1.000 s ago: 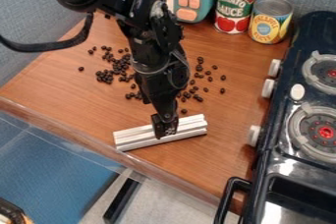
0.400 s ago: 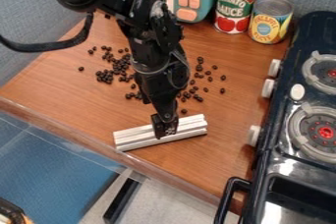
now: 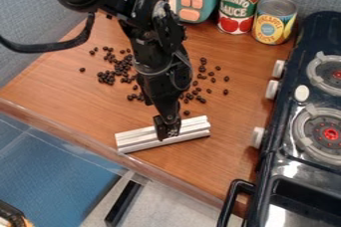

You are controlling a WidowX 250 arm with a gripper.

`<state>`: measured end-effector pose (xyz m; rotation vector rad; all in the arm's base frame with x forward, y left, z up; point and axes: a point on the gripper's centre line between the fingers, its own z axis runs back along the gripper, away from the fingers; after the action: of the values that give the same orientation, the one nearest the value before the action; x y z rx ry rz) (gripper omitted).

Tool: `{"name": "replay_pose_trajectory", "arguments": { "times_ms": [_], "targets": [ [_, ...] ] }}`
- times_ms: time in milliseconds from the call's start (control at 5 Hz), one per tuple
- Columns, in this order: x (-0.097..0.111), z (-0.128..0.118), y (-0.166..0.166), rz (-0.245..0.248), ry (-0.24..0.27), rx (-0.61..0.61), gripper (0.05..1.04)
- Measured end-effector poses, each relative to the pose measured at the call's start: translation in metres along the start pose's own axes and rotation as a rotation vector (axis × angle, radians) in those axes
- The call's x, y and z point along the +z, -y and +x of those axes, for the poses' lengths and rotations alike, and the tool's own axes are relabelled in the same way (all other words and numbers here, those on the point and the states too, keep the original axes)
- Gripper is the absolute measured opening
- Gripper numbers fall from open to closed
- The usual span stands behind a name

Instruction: Sweep into pile

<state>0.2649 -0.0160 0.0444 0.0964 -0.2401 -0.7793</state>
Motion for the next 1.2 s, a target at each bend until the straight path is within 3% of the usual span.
{"name": "replay_pose_trajectory", "arguments": {
  "times_ms": [600, 1200],
  "targets": [
    [0.0000, 0.0003, 0.0007, -0.004, 0.002, 0.006, 1.006],
    [-0.0088, 0.0064, 0.0059, -0.053, -0.021, 0.015, 1.006]
  ]
}}
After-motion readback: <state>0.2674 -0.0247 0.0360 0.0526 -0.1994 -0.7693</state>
